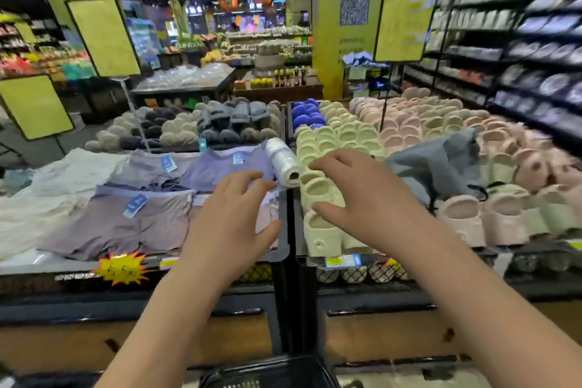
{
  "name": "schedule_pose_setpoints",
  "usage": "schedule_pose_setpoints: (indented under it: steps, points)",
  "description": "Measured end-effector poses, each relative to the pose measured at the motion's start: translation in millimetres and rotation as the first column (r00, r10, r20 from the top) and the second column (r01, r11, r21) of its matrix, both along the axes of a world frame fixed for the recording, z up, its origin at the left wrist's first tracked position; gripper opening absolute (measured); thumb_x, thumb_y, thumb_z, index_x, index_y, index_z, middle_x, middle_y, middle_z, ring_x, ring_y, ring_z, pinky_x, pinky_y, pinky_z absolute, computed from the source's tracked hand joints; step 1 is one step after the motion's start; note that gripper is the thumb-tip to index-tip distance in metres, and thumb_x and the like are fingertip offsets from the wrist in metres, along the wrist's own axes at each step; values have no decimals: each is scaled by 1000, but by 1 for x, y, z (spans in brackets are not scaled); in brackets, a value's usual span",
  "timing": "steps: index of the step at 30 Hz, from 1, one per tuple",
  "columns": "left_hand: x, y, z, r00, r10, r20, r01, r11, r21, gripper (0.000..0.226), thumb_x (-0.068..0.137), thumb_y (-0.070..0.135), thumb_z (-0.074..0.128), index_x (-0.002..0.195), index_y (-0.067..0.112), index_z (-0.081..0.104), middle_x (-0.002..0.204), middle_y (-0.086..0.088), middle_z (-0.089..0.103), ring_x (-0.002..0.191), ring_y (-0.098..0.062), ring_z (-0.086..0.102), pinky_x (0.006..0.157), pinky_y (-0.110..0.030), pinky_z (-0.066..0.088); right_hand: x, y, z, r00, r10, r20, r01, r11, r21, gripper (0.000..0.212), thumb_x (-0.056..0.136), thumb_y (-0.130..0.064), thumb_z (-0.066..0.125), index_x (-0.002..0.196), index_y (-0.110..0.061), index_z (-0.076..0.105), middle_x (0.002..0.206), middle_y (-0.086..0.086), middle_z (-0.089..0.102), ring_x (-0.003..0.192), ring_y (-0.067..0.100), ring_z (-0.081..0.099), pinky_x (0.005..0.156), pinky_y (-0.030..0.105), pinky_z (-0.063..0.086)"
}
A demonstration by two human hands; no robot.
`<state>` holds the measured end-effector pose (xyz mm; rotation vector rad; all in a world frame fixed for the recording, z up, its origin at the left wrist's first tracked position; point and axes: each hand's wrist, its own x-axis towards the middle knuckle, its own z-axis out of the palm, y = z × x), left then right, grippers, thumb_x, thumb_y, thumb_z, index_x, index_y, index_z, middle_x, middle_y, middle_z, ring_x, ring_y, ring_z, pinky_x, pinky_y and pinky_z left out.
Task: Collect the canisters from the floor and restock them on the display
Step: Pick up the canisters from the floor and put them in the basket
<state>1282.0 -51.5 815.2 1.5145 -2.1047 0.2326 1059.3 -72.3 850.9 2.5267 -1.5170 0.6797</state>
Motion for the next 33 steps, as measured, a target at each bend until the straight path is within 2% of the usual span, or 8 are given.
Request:
schedule_pose_setpoints:
  steps: [8, 13, 18, 28, 31, 33]
  points:
    - [-58, -12, 30, 959, -284, 21, 285, 958, -44, 55, 83, 44, 75, 130, 21, 61, 139, -4, 53, 127, -28, 49, 100, -40, 44, -60, 53, 13, 950, -311, -37, 312, 950, 30, 61, 93, -51, 62, 147, -35, 42, 140, -7, 47, 124, 22, 51, 95, 42, 50]
    - [-126, 4, 26, 881, -474, -10, 473, 880, -40, 55, 82, 43, 77, 129, 21, 61, 136, -3, 53, 126, -28, 49, 100, -45, 47, -112, 110, 3, 862, -503, -60, 506, 862, 43, 61, 94, -50, 61, 149, -35, 39, 144, -8, 45, 127, 20, 49, 95, 40, 50]
    - [-207, 24, 22, 788, -616, -1, 616, 788, -2, 57, 82, 44, 76, 132, 24, 59, 137, 2, 52, 129, -24, 47, 104, -42, 45, -175, 166, -3, 757, -651, -56, 654, 755, 51, 56, 94, -47, 61, 146, -35, 43, 143, -5, 48, 127, 21, 49, 94, 38, 50]
    - [-428, 61, 31, 584, -809, 70, 809, 587, 29, 57, 88, 54, 66, 137, 29, 51, 143, 9, 44, 136, -17, 38, 107, -38, 43, -356, 262, -15, 521, -853, -34, 853, 518, 68, 61, 97, -52, 58, 151, -30, 38, 147, -1, 44, 132, 24, 45, 102, 39, 47]
    - [-491, 74, 25, 516, -856, 41, 855, 517, 46, 59, 88, 53, 66, 140, 30, 50, 144, 11, 42, 138, -16, 35, 110, -36, 39, -411, 286, -20, 487, -873, 36, 865, 487, 120, 66, 94, -56, 59, 152, -33, 38, 150, -6, 42, 136, 19, 43, 108, 37, 43]
    - [-526, 82, 19, 465, -885, 10, 883, 465, 62, 60, 88, 54, 67, 140, 30, 51, 143, 10, 44, 136, -15, 38, 109, -38, 41, -443, 300, -24, 478, -864, 160, 840, 503, 203, 67, 90, -61, 62, 149, -38, 40, 148, -12, 43, 135, 12, 43, 109, 35, 42]
